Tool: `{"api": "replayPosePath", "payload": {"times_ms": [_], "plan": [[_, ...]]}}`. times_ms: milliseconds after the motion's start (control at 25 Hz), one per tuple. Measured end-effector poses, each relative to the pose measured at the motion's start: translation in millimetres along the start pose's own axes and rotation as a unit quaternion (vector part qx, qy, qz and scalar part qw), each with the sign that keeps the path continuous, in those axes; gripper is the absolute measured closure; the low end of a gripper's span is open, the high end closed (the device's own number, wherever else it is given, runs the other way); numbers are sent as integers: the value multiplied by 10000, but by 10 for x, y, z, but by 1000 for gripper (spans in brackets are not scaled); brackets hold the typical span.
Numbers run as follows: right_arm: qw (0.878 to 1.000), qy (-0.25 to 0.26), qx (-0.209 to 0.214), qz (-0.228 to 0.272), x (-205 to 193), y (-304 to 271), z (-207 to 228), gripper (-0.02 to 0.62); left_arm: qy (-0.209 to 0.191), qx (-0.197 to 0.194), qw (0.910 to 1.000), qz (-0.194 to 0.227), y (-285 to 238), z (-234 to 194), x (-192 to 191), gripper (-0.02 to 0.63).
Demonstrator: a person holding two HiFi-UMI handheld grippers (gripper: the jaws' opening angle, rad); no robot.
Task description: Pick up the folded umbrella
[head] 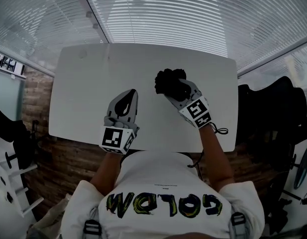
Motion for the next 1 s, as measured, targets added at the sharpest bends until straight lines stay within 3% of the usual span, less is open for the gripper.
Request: {"api": "replayPosePath", "payload": {"times_ms": [560, 1000], "plan": [[9845, -815, -630, 1421, 755, 890, 119, 350, -10, -86, 9995, 315, 32, 124, 260, 595], [9696, -1194, -849, 1961, 989, 1478, 150, 348, -35, -216, 9984, 520, 108, 242, 545, 595]]}}
Point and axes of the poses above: the fingertips, and each gripper's own axes: y backward along the fingers, z to its right, x out of its top, the point moved 3 cm from there along y, backward along the fingers, and after that the axes turned 10 degrees about -x, right-handed, at the moved point
